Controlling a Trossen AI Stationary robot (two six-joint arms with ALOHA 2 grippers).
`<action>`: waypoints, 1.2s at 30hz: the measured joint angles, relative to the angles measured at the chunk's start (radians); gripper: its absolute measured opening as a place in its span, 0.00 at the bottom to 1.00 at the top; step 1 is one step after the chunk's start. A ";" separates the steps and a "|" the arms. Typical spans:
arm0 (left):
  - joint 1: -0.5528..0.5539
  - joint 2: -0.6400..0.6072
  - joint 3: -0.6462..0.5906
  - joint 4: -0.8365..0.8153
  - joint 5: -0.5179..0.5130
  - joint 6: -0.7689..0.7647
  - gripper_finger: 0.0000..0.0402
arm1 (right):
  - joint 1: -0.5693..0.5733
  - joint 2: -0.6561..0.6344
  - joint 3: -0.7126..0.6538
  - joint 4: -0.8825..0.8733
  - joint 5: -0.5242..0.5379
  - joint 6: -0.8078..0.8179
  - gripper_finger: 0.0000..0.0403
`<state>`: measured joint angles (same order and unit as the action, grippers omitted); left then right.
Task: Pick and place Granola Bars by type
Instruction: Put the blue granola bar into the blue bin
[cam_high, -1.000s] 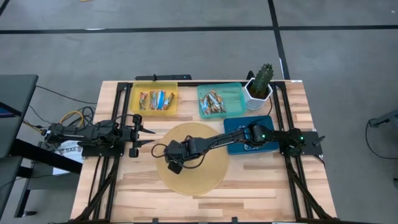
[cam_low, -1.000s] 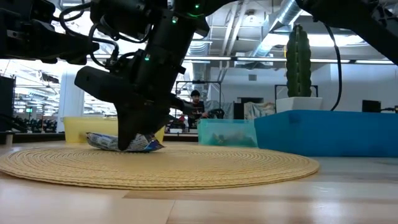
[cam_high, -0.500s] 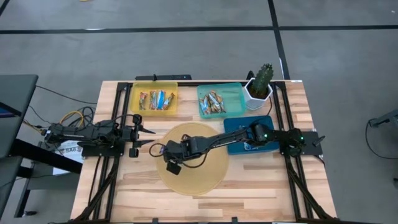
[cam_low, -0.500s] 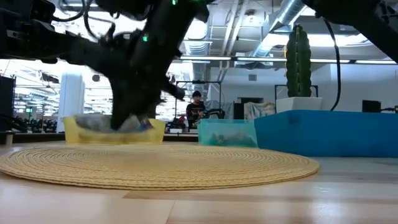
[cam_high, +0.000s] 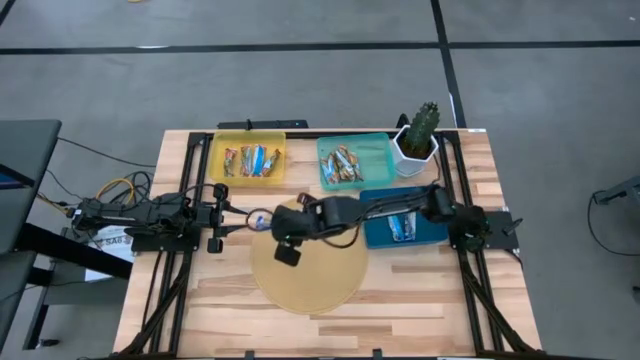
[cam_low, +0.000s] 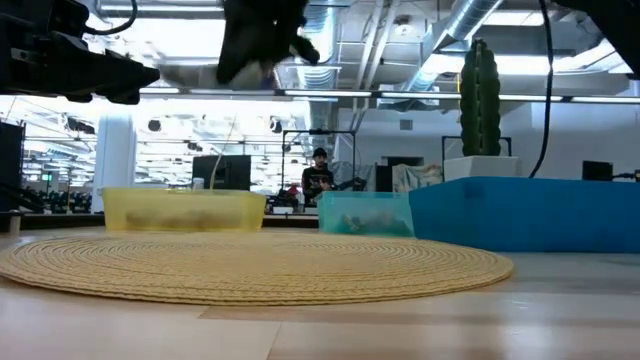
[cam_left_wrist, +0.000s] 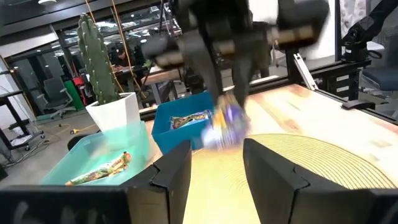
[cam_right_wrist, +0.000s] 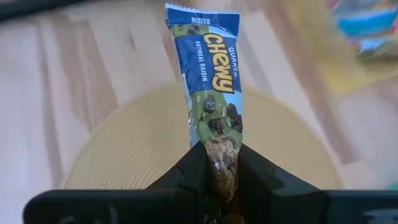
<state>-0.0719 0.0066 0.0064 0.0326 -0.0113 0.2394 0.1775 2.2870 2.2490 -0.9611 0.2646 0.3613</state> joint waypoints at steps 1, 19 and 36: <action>0.000 0.000 0.000 0.000 0.000 0.000 0.35 | -0.002 -0.019 0.000 -0.001 0.000 -0.014 0.15; 0.000 0.000 0.000 0.000 0.000 0.000 0.35 | -0.001 -0.124 0.000 -0.197 0.037 -0.052 0.15; 0.000 0.000 0.000 0.000 0.000 0.000 0.35 | -0.001 -0.193 -0.002 -0.534 0.240 0.177 0.15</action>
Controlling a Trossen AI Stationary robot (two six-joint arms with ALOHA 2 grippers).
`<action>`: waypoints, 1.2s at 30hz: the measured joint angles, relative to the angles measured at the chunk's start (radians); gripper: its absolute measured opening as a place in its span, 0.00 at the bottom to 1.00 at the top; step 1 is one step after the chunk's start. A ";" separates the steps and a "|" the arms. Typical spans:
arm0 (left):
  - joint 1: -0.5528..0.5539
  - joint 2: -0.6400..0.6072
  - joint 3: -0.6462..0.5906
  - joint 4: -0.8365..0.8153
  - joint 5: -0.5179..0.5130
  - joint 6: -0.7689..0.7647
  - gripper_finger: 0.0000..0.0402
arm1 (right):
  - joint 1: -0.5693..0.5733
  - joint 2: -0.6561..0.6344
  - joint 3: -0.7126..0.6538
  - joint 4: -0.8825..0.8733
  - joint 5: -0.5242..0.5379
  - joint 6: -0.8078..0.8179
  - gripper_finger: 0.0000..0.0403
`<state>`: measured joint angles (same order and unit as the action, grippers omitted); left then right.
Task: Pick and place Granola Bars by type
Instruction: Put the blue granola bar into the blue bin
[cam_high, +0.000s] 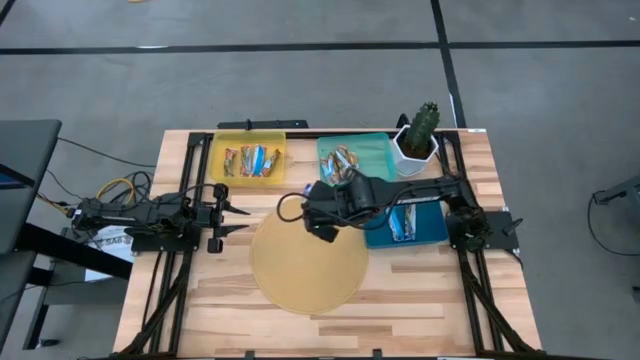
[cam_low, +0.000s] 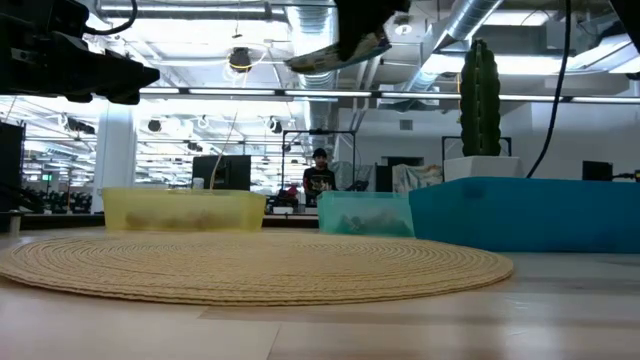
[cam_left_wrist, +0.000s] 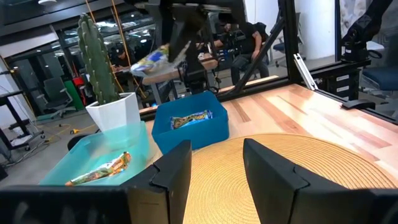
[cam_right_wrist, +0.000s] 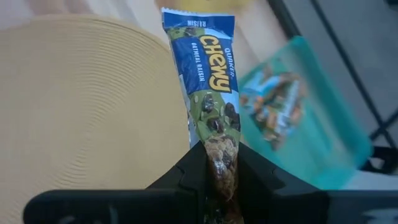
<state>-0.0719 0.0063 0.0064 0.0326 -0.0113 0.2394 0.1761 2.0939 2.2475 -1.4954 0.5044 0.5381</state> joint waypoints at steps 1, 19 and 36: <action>0.000 0.000 0.000 0.000 0.000 0.000 0.35 | 0.000 -0.004 0.000 -0.019 0.009 0.012 0.15; 0.000 0.000 0.000 0.000 0.000 0.000 0.35 | -0.021 -0.373 -0.633 0.175 -0.002 0.189 0.15; 0.000 0.000 0.000 0.000 0.000 0.000 0.35 | -0.074 -0.704 -1.266 0.565 -0.145 0.429 0.15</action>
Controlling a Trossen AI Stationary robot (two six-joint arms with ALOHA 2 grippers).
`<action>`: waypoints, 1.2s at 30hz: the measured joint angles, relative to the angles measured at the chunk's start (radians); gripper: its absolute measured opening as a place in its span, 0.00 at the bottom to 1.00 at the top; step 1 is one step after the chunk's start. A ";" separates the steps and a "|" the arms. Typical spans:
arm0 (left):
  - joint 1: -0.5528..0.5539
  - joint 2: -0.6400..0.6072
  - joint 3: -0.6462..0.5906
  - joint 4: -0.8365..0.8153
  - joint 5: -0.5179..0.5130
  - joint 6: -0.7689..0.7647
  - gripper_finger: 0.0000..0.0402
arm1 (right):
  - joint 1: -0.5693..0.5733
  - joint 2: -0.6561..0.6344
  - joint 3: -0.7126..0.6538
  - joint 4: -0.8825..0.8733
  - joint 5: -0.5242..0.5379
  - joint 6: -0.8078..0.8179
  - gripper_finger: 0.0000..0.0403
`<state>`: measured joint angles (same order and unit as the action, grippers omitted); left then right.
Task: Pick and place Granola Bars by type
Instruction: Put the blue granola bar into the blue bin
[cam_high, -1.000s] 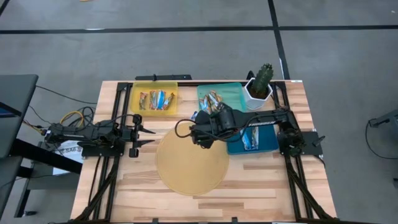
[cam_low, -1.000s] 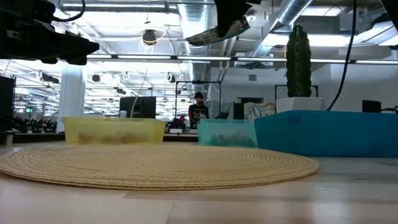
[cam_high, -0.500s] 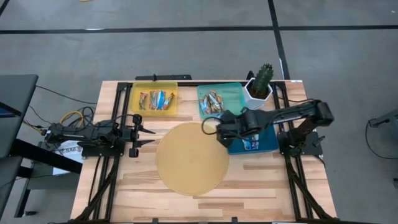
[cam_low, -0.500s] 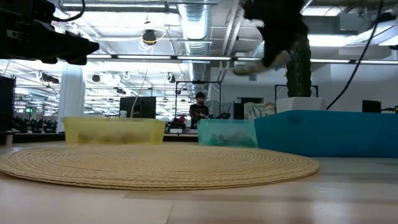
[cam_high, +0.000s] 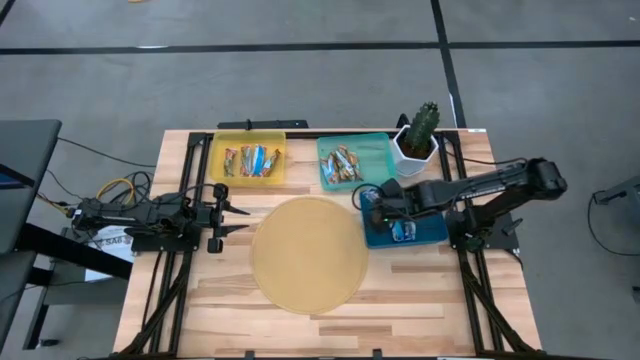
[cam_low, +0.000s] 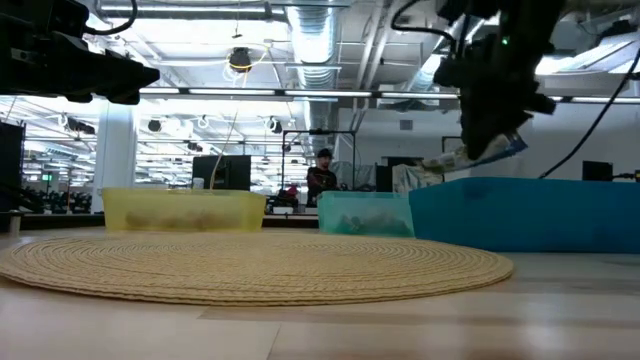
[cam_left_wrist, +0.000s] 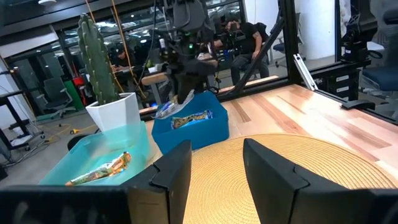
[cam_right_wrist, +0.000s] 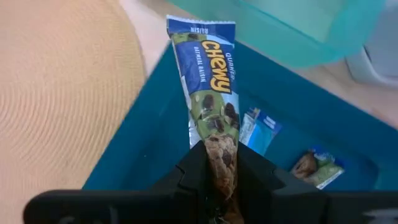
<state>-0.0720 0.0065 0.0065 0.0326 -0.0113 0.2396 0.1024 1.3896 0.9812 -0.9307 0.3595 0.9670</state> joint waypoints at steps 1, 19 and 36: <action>0.000 0.000 0.000 0.000 0.000 0.000 0.35 | 0.000 -0.008 -0.016 0.008 0.000 0.021 0.15; 0.000 0.000 0.000 0.000 0.000 0.000 0.35 | -0.032 -0.002 -0.257 0.366 -0.103 0.246 0.15; 0.000 0.000 0.000 0.000 0.000 0.000 0.35 | -0.087 0.099 -0.290 0.574 -0.203 0.176 0.15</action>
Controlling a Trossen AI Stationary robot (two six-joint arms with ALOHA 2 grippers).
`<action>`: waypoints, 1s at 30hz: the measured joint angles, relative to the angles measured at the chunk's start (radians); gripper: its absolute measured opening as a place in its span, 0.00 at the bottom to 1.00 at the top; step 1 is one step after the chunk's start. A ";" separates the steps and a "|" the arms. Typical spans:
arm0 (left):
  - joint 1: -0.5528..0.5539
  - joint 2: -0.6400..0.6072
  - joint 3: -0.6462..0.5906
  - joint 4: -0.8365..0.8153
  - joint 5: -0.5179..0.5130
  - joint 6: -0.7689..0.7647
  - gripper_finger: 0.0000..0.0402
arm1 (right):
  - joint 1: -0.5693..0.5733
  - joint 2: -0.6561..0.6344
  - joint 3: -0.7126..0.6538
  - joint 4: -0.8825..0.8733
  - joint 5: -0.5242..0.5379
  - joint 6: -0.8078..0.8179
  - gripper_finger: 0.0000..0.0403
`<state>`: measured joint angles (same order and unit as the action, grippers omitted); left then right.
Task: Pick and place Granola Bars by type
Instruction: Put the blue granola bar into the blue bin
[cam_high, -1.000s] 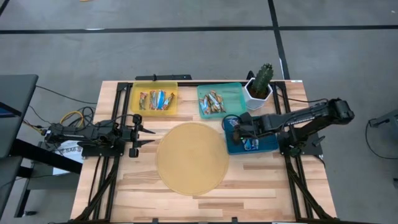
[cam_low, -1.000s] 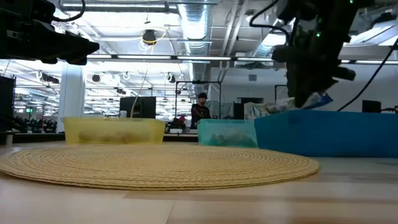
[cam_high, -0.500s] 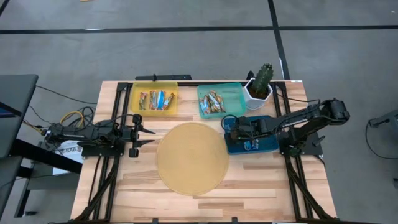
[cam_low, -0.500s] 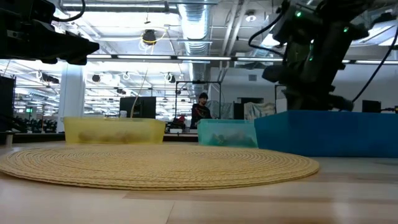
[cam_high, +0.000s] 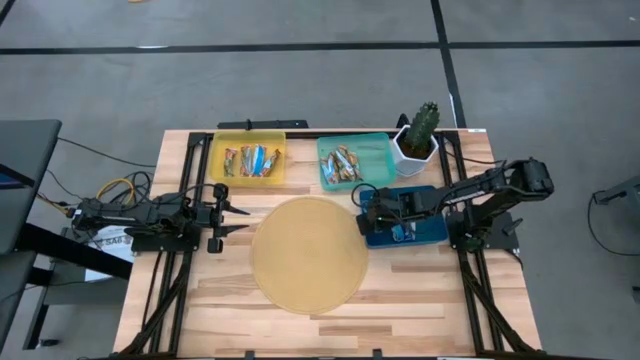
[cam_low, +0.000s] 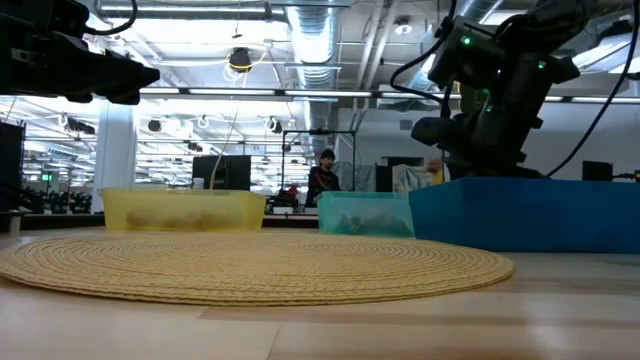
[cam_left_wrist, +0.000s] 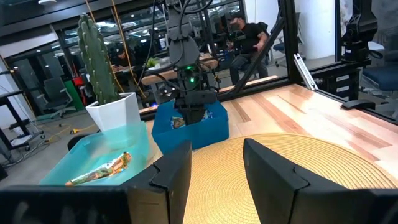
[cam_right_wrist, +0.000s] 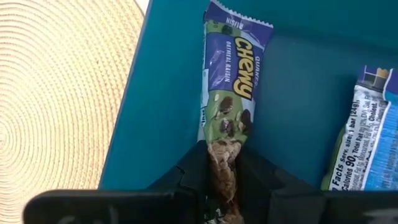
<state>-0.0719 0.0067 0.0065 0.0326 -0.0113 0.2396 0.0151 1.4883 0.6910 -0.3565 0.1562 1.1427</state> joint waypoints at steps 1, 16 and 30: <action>0.000 0.000 0.000 0.000 0.000 0.000 0.35 | 0.000 0.000 0.000 0.000 0.000 -0.006 0.15; 0.000 0.000 0.000 0.000 0.000 0.000 0.35 | 0.005 -0.015 0.000 -0.004 0.000 -0.052 0.15; 0.000 0.000 0.000 0.000 0.000 0.000 0.35 | 0.011 -0.051 0.000 -0.063 0.003 -0.081 0.15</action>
<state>-0.0719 0.0065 0.0063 0.0326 -0.0113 0.2394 0.0265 1.4368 0.6914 -0.4190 0.1589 1.0615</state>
